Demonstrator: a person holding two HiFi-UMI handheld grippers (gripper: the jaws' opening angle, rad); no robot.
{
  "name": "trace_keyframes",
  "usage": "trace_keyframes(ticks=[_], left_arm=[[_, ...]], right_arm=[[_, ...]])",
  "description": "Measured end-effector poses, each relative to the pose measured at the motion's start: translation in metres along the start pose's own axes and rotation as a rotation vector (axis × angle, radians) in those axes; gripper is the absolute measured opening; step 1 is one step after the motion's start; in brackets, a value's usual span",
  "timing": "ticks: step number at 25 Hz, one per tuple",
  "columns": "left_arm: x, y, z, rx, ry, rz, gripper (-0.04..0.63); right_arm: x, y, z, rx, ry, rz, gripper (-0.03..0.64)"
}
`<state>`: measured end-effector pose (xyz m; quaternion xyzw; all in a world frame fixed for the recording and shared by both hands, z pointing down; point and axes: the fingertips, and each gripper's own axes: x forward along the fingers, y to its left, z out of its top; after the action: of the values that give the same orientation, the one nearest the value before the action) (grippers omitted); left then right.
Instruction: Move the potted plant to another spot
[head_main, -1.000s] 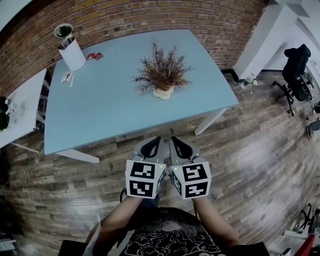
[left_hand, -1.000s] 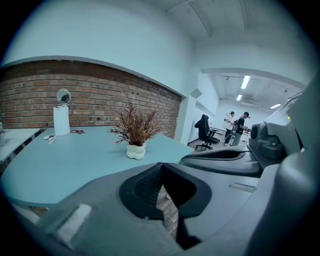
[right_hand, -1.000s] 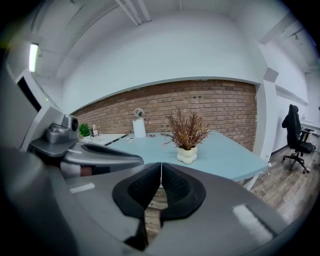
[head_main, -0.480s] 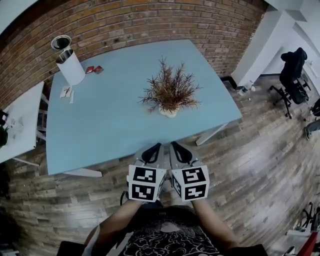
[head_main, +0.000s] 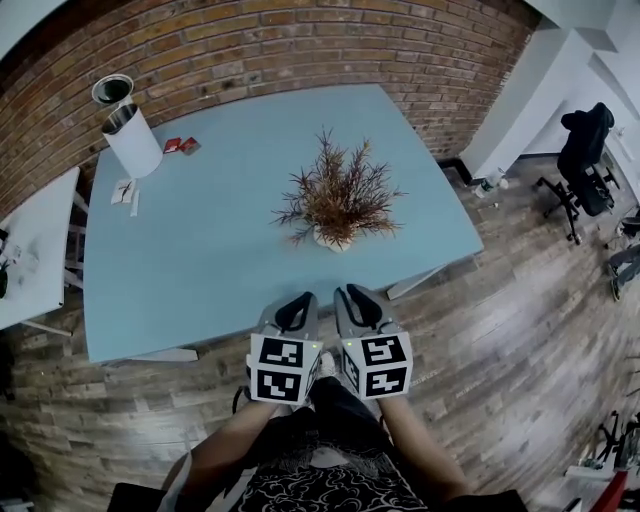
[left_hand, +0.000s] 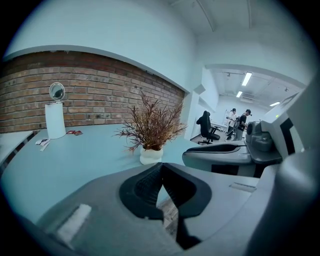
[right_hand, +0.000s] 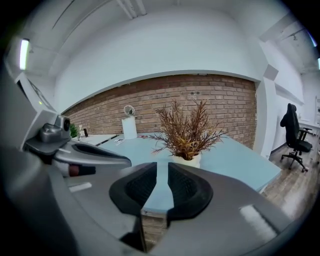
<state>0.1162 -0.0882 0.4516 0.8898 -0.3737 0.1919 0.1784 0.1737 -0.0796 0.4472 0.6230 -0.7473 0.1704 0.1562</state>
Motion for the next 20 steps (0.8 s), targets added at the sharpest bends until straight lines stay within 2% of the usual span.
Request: trace_keyframes(ticks=[5,16,20], left_arm=[[0.019,0.007,0.004,-0.010,0.001,0.020,0.000],[0.062,0.031,0.001,-0.096,0.023,0.103,0.000],[0.075,0.042,0.003,-0.119,0.014,0.162,0.000]], right_arm=[[0.025,-0.020,-0.003,-0.032,0.001,0.012,0.080],[0.080,-0.064,-0.019,-0.078,0.051,0.070,0.146],[0.097,-0.076,-0.024,-0.108,0.067,0.106,0.190]])
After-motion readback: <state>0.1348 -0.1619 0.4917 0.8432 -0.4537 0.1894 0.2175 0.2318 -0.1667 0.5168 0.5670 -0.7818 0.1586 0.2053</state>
